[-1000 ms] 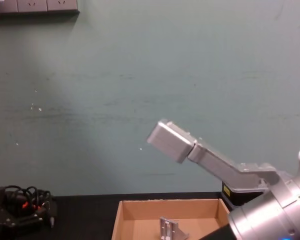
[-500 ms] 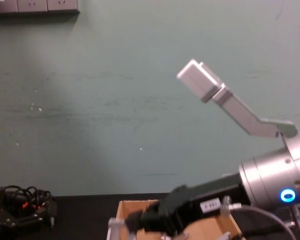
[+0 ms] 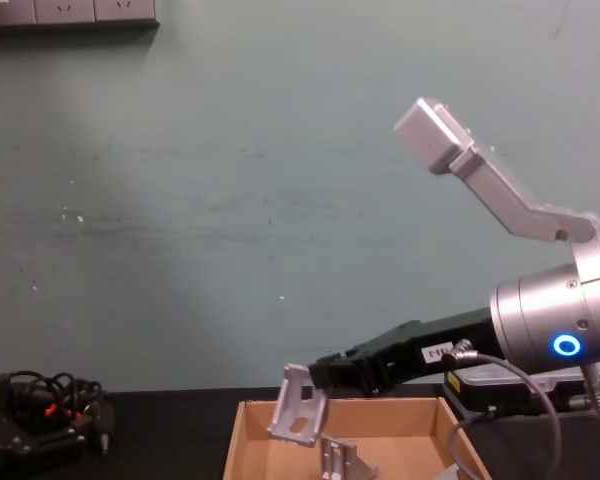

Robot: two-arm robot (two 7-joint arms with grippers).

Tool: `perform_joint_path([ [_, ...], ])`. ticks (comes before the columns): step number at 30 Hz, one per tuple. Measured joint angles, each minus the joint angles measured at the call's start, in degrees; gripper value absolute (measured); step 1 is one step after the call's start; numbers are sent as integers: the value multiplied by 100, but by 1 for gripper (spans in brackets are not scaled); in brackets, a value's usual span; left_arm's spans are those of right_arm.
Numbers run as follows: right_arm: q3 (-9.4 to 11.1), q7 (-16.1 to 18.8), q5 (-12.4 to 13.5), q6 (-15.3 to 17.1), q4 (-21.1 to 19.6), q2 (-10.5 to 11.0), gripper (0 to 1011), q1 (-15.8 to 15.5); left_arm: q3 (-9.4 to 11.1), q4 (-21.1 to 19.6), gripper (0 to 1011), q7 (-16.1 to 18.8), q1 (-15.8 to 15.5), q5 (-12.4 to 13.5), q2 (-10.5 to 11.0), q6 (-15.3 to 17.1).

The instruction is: Use one hand to pick up the angle iron from the table and place it into the box.

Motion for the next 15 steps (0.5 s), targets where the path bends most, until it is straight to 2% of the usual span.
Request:
perform_joint_path([
  [7, -40, -142, -279, 176, 229, -107, 72, 69, 0, 0, 1000, 0, 0, 0, 0, 0],
  [15, -113, -144, -509, 264, 415, -220, 72, 139, 0, 0, 1000, 0, 0, 0, 0, 0],
])
